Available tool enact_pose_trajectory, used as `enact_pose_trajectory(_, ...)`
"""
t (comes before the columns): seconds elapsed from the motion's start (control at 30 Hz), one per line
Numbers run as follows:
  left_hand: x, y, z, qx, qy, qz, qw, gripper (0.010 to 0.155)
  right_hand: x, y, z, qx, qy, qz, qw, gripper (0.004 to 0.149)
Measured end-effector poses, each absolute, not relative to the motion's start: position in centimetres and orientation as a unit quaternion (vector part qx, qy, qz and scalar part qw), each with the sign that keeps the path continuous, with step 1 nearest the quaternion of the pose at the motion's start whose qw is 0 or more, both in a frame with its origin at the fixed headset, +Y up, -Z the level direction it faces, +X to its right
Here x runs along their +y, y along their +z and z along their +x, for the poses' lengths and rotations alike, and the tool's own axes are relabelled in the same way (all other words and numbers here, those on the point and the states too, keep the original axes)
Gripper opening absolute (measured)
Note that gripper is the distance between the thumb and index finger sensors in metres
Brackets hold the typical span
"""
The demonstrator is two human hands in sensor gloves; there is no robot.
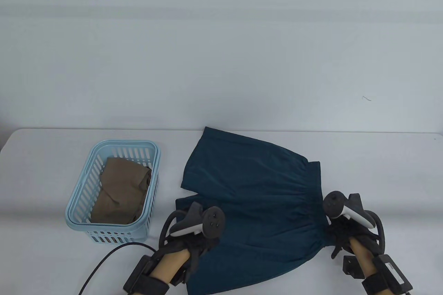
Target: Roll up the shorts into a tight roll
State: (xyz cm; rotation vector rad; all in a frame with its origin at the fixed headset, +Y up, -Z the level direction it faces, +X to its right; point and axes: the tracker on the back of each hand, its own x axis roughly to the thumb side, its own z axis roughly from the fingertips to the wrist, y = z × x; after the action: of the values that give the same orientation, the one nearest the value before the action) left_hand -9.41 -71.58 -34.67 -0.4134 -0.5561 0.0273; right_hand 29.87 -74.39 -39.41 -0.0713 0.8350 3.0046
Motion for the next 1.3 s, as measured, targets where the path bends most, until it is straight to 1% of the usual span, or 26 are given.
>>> enact_pose_trajectory(0.1,-72.2,-31.7,-10.2,-0.288,-0.005,-0.219,0.932,0.078,-75.5,-38.3,29.8,0.288,0.957,-0.022,-0.018,0.077)
enact_pose_trajectory(0.23,-74.6,-28.9,-10.3,-0.301,-0.035,-0.259,0.917,0.086,-76.4,-37.6,28.9,0.283,0.959,-0.005,-0.027,0.080)
enact_pose_trajectory(0.37,-76.8,-28.0,-10.0,-0.304,-0.048,-0.289,0.907,0.095,-76.8,-37.5,28.0,0.282,0.959,0.008,-0.035,0.080)
enact_pose_trajectory(0.43,-77.4,-28.0,-10.0,-0.296,-0.052,-0.303,0.904,0.096,-77.1,-37.6,27.7,0.280,0.959,0.010,-0.036,0.078)
enact_pose_trajectory(0.53,-78.2,-28.2,-10.1,-0.290,-0.080,-0.298,0.906,0.094,-77.2,-37.8,27.6,0.277,0.960,0.004,-0.026,0.074)
enact_pose_trajectory(0.6,-78.3,-28.2,-10.2,-0.293,-0.069,-0.305,0.904,0.090,-77.2,-37.9,27.6,0.276,0.961,0.000,-0.026,0.072)
enact_pose_trajectory(0.7,-78.3,-28.4,-10.2,-0.283,-0.054,-0.288,0.913,0.079,-77.2,-38.1,27.5,0.253,0.967,-0.005,-0.034,0.069)
enact_pose_trajectory(0.77,-78.0,-28.5,-10.4,-0.284,-0.070,-0.265,0.919,0.068,-77.2,-38.2,27.5,0.240,0.970,-0.006,-0.037,0.065)
enact_pose_trajectory(0.83,-77.8,-28.7,-10.6,-0.287,-0.061,-0.242,0.925,0.062,-77.1,-38.2,27.5,0.228,0.973,-0.011,-0.033,0.061)
enact_pose_trajectory(0.93,-77.2,-29.1,-11.1,-0.284,-0.020,-0.219,0.933,0.055,-77.0,-38.3,27.5,0.202,0.979,-0.015,-0.030,0.056)
enact_pose_trajectory(1.03,-75.8,-29.5,-11.6,-0.282,0.013,-0.187,0.941,0.050,-76.6,-38.3,27.8,0.154,0.988,-0.015,-0.013,0.048)
enact_pose_trajectory(1.13,-73.6,-29.8,-12.1,-0.271,0.065,-0.158,0.947,0.047,-76.2,-38.4,28.4,0.139,0.990,-0.018,0.023,0.045)
enact_pose_trajectory(1.3,-69.6,-29.7,-13.2,-0.266,0.127,-0.103,0.950,0.043,-74.9,-37.9,29.4,0.128,0.989,-0.010,0.077,0.044)
